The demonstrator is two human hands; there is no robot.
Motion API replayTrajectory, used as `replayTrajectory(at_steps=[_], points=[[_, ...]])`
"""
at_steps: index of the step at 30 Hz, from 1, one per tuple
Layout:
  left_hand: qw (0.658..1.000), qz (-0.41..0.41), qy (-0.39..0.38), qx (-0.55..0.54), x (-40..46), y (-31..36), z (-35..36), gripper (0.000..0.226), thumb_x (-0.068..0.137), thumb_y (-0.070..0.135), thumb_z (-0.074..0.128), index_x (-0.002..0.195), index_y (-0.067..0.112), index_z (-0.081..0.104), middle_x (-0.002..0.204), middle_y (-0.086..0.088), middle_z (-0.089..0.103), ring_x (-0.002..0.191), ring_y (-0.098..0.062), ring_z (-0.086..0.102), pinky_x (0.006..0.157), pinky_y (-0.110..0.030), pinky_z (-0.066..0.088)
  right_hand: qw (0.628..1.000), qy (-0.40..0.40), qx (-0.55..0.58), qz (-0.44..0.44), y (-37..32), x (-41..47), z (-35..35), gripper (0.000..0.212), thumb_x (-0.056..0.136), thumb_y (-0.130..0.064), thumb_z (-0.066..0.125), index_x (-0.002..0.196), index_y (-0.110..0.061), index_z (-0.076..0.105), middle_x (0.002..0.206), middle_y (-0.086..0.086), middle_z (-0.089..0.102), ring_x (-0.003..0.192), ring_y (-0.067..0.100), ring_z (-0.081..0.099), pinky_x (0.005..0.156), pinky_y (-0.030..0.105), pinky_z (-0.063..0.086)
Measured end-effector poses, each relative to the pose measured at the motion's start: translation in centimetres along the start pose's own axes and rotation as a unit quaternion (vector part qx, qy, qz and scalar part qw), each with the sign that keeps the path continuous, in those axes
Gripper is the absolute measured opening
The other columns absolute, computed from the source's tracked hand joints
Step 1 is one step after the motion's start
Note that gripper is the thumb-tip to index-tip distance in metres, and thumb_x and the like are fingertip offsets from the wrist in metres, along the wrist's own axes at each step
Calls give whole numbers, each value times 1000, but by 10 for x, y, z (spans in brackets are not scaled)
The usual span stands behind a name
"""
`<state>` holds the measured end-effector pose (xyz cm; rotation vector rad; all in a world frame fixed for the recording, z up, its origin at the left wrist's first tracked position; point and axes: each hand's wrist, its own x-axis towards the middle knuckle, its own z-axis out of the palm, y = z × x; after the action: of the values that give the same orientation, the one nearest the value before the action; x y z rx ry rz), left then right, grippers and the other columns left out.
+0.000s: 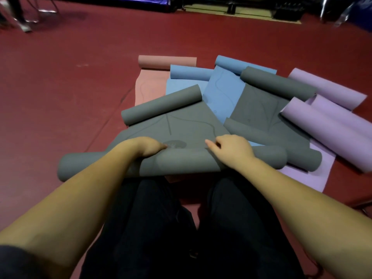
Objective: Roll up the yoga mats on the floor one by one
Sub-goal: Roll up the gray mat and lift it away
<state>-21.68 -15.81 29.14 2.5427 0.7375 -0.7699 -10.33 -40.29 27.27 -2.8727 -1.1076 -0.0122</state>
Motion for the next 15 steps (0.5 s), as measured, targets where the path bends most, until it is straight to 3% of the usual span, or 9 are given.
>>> replayTrajectory(at_steps=[3, 7, 9, 12, 15], points=[[1000, 8, -5, -18, 5, 1, -2, 55, 102, 49, 42, 139, 11, 55, 150, -11, 45, 136, -28, 43, 108, -36, 30, 1000, 14, -10, -2, -7, -15, 8, 58, 93, -68, 33, 88, -16, 57, 95, 7, 65, 97, 30, 59, 70, 37, 38], [999, 7, 15, 29, 11, -3, -3, 58, 99, 56, 40, 136, 17, 59, 146, -11, 51, 130, -30, 48, 106, -37, 35, 999, 28, -21, -16, -10, -23, 17, 61, 92, -69, 34, 90, -13, 58, 95, 10, 66, 96, 32, 60, 78, 39, 41], [997, 10, 70, 38, 11, -3, -1, 57, 100, 55, 37, 127, 13, 64, 138, -15, 56, 125, -32, 52, 101, -38, 39, 999, 32, -28, -12, -10, -19, 18, 61, 92, -68, 33, 89, -13, 58, 94, 10, 66, 94, 32, 60, 75, 39, 38], [971, 15, 230, 54, -4, -4, 5, 51, 101, 47, 35, 102, 12, 72, 111, -16, 68, 101, -34, 60, 84, -38, 49, 999, 25, -35, -11, -12, -11, 17, 61, 94, -68, 31, 92, -15, 61, 96, 8, 66, 96, 31, 59, 70, 37, 31], [952, -5, 303, 51, -16, -5, 16, 36, 100, 33, 45, 116, 7, 65, 103, -17, 67, 93, -35, 62, 68, -38, 49, 1000, 5, -31, -3, -11, -6, 16, 62, 94, -69, 29, 91, -16, 60, 96, 8, 65, 98, 30, 58, 70, 36, 33]])
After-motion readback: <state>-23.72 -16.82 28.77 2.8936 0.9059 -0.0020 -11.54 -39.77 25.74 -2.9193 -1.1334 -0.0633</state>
